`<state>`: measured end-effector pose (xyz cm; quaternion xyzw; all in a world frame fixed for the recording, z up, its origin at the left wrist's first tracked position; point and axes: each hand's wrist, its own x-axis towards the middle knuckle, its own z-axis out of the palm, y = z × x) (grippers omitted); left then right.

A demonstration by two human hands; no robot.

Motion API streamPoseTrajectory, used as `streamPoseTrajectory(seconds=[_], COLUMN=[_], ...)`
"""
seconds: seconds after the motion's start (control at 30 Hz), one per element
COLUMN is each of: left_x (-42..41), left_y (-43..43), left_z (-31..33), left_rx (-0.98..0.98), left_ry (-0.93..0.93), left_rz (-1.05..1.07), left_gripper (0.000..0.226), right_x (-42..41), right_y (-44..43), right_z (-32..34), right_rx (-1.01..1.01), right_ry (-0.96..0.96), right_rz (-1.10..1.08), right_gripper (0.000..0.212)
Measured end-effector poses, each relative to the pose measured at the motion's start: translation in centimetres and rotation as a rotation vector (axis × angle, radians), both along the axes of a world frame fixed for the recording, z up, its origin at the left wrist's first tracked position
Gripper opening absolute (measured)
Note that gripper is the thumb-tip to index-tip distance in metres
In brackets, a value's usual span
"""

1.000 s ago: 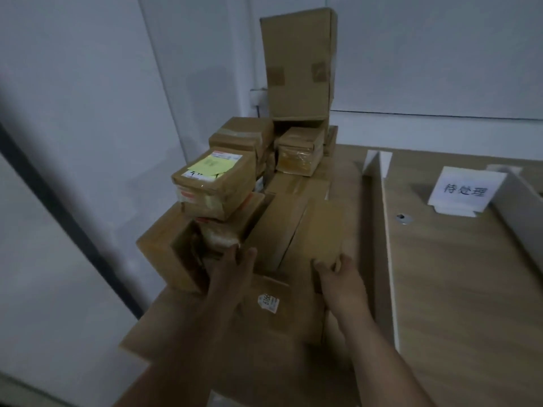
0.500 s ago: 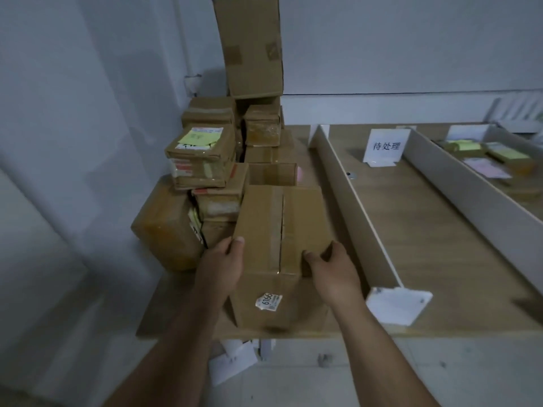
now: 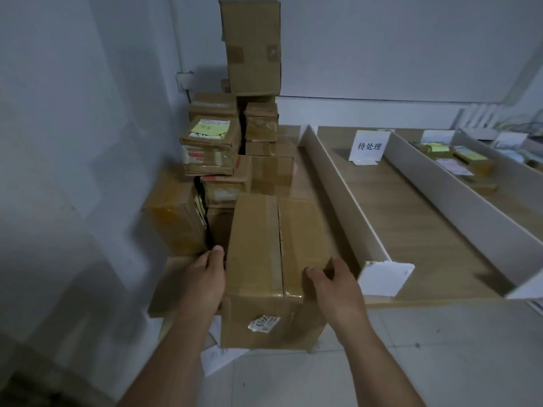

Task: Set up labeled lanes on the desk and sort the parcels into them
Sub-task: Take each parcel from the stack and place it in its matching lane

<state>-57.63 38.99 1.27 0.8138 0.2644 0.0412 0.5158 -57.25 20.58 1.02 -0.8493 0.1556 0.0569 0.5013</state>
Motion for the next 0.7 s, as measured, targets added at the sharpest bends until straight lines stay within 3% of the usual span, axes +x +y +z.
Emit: streamPoseTrajectory(seconds=[0.2, 0.3, 0.4, 0.53, 0.63, 0.7], left_x=[-1.2, -0.9, -0.2, -0.4, -0.4, -0.2], left_y=[0.8, 0.3, 0.1, 0.2, -0.6, -0.7], left_z=[0.8, 1.2, 0.8, 0.5, 0.5, 0.5], left_rx=[-0.018, 0.004, -0.009, -0.046, -0.083, -0.061], left_ry=[-0.161, -0.221, -0.176, 0.057, 0.156, 0.178], left_rz=[0.108, 0.055, 0.007, 0.042, 0.016, 0.013], left_gripper=[0.024, 0.025, 0.026, 0.094, 0.12, 0.125], right_x=[0.2, 0.9, 1.8, 3.1, 3.5, 3.8], right_y=[-0.1, -0.2, -0.6, -1.9, -2.5, -2.6], right_z=[-1.0, -1.7, -2.0, -3.2, -3.8, -4.1], right_rx=[0.246, 0.376, 0.319, -0.043, -0.313, -0.319], right_ry=[0.044, 0.072, 0.064, 0.022, 0.005, -0.013], right_rz=[-0.002, 0.014, 0.014, 0.016, 0.034, 0.043], right_gripper=[0.047, 0.049, 0.049, 0.043, 0.029, 0.026])
